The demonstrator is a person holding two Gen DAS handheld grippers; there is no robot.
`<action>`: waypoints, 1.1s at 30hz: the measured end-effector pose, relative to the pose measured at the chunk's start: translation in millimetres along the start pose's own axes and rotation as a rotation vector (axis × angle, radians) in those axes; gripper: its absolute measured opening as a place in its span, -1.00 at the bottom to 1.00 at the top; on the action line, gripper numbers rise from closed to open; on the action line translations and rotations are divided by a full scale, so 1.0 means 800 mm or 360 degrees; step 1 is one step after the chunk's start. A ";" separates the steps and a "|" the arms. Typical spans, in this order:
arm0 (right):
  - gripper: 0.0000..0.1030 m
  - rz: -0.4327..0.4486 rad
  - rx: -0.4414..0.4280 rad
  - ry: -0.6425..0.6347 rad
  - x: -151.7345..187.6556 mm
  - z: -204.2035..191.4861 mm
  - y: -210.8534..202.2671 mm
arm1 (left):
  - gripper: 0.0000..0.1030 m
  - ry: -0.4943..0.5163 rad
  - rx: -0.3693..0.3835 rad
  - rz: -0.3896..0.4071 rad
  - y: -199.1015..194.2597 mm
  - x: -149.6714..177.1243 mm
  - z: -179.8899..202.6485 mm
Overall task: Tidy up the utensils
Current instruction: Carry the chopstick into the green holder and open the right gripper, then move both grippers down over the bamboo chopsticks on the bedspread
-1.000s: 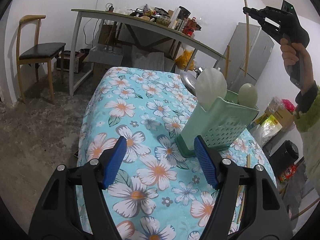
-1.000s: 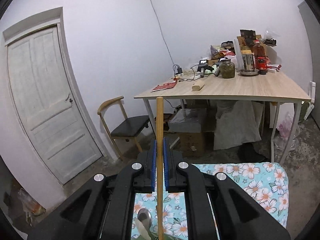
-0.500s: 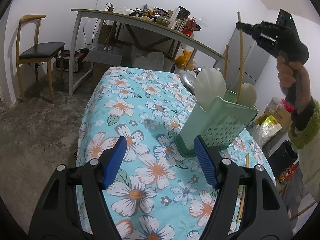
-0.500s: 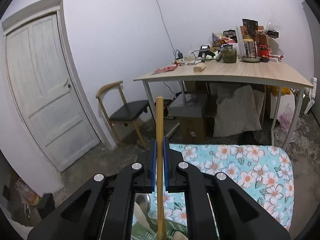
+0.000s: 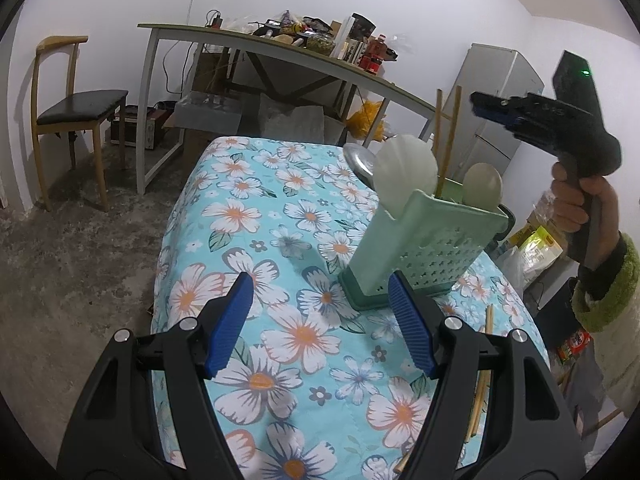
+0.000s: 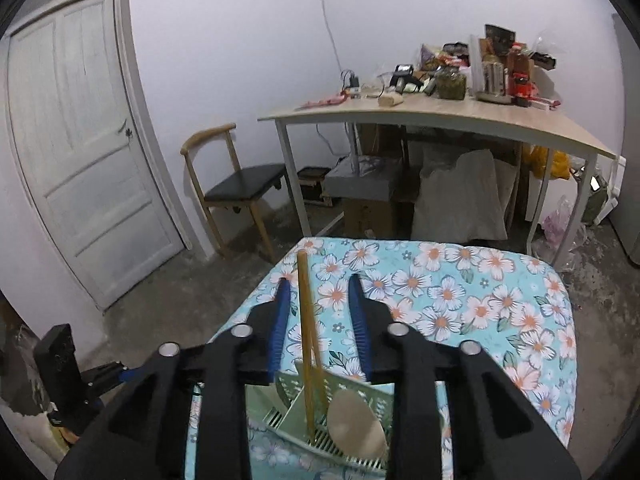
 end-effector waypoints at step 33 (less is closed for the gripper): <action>0.04 -0.0289 -0.0115 0.1259 0.368 0.043 -0.064 | 0.56 0.0295 0.0096 -0.0311 0.025 0.066 0.094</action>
Point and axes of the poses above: each gripper's, at about its wrist camera, not at the fingertips, and y roughly the way its jaws point, z to its right, x to its underside, the point moved 6 cm from there along y, roughly the way its jaws point, and after that the axes turned 3 degrees about -z, right-handed, at the moved point
